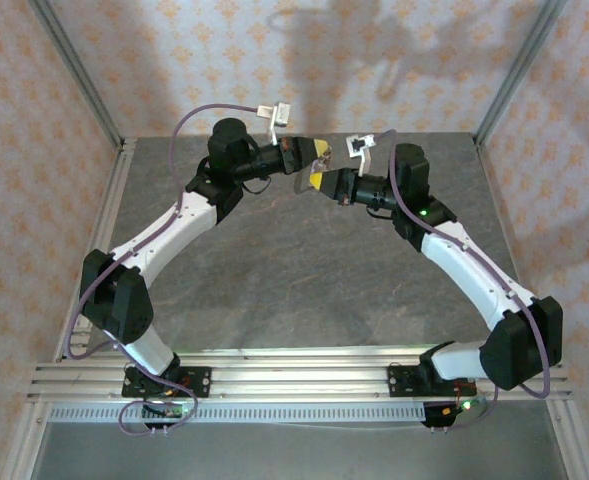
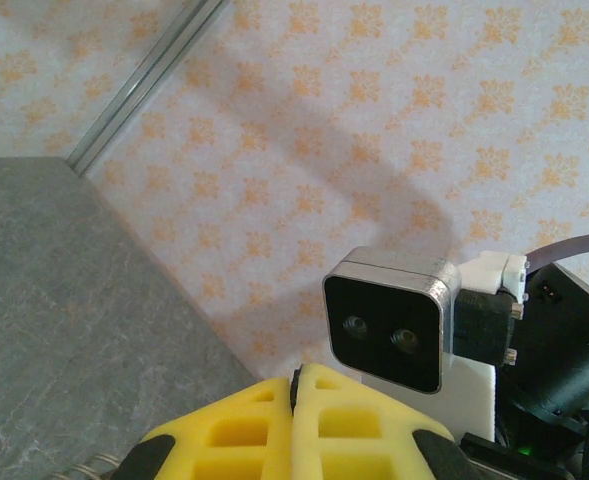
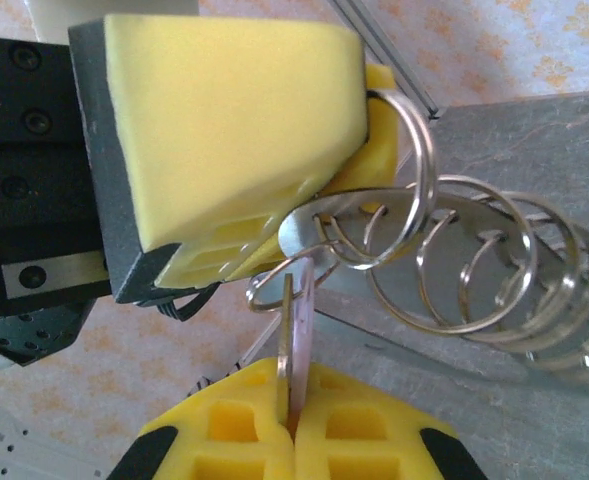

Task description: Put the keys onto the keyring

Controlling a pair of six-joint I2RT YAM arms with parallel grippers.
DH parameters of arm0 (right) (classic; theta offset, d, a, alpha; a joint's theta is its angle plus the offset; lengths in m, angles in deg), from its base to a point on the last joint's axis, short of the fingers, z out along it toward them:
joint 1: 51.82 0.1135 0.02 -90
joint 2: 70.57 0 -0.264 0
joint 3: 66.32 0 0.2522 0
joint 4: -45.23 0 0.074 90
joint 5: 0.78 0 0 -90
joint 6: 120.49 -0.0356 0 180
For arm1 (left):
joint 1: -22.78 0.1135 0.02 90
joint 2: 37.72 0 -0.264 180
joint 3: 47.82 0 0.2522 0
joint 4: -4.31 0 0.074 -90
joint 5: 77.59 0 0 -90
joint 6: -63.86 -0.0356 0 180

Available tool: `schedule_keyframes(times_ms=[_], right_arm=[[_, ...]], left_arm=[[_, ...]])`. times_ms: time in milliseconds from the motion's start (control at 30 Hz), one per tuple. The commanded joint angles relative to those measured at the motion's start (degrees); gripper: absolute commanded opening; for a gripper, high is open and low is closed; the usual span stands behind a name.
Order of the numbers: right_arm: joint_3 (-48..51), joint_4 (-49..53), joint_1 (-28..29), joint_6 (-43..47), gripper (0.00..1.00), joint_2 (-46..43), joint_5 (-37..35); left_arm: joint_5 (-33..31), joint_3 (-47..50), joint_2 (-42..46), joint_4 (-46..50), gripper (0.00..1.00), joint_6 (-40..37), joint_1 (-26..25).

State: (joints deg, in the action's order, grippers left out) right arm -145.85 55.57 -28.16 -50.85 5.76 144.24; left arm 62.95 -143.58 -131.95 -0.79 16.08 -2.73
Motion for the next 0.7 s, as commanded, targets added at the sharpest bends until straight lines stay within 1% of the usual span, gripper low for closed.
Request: schedule_keyframes(times_ms=[0, 100, 133, 200, 267, 400, 500, 667], right_arm=[[-1.02, 7.41, 1.13, 5.21, 0.0, -0.76, 6.63], [-0.71, 10.18, 1.13, 6.94, 0.0, -2.06, 4.83], [-0.55, 10.39, 1.13, 7.13, 0.05, -2.57, 4.34], [-0.24, 10.78, 1.06, 7.34, 0.18, -4.14, 2.95], [0.02, 10.87, 0.74, 7.27, 0.26, -5.77, 2.14], [0.12, 10.4, -0.98, 6.27, 0.27, -8.22, 0.61], [0.47, 7.24, -2.96, 3.79, 0.27, -11.83, -1.01], [2.39, -2.51, -5.34, -3.83, 0.26, -13.87, -9.55]], left_arm=[[-1.59, -0.49, 2.08, -4.44, 0.0, 0.67, -0.76], [-1.59, -0.36, 2.06, -4.66, 0.0, 0.76, -0.75], [-1.66, -0.27, 2.11, -4.71, 0.0, 0.76, -0.76], [-1.68, -0.18, 2.11, -4.82, 0.0, 0.85, -0.76], [-1.76, 0.03, 2.17, -4.89, 0.0, 0.85, -0.76], [-1.76, 0.25, 2.22, -5.45, 0.0, 1.03, -0.76], [-1.76, 0.32, 2.28, -5.6, 0.0, 1.03, -0.76], [-1.79, 0.87, 2.66, -5.94, 0.0, 0.61, -0.76]])
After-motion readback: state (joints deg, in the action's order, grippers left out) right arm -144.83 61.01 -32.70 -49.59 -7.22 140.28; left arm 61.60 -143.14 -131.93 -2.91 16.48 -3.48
